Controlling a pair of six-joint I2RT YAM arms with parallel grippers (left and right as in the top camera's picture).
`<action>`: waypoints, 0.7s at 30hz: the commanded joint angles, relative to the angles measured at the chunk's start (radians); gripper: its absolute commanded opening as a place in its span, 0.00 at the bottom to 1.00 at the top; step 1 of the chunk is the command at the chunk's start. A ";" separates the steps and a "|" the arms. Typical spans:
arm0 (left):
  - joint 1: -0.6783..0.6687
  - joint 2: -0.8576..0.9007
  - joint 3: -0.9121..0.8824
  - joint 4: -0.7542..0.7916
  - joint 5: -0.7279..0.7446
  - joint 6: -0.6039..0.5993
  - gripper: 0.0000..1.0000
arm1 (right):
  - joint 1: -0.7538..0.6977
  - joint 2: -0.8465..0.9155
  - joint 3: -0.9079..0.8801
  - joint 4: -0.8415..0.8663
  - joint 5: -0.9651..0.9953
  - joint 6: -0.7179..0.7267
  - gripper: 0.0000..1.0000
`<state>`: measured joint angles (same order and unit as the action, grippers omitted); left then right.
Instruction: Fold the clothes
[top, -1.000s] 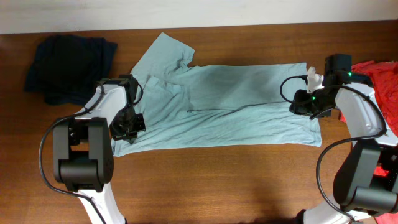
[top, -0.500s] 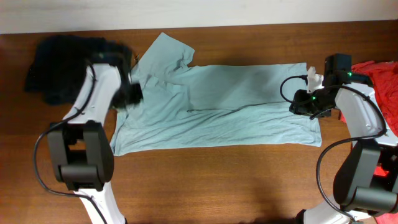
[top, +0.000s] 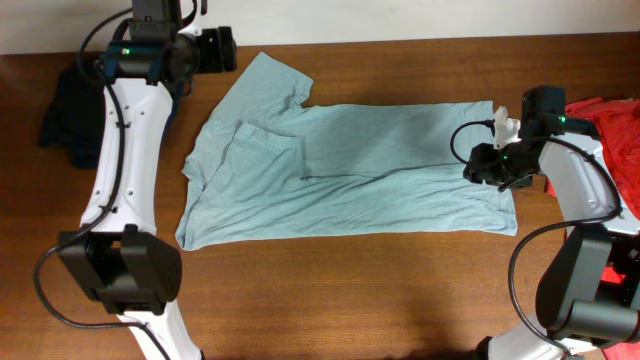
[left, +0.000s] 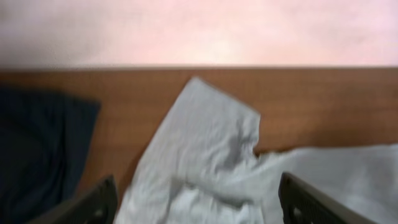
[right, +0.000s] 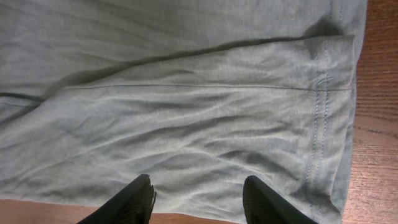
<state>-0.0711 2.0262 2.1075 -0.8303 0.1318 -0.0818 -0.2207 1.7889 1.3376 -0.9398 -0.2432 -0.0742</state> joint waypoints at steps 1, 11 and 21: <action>-0.022 0.050 0.006 0.064 0.040 0.075 0.83 | 0.005 0.003 -0.005 0.003 0.011 0.004 0.52; -0.077 0.237 0.006 0.302 0.037 0.193 0.79 | 0.005 0.003 -0.005 0.017 0.011 0.004 0.52; -0.092 0.462 0.006 0.500 -0.080 0.260 0.67 | 0.005 0.003 -0.005 0.047 0.011 0.004 0.52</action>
<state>-0.1635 2.4310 2.1075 -0.3489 0.0853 0.1463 -0.2207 1.7889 1.3376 -0.8978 -0.2432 -0.0746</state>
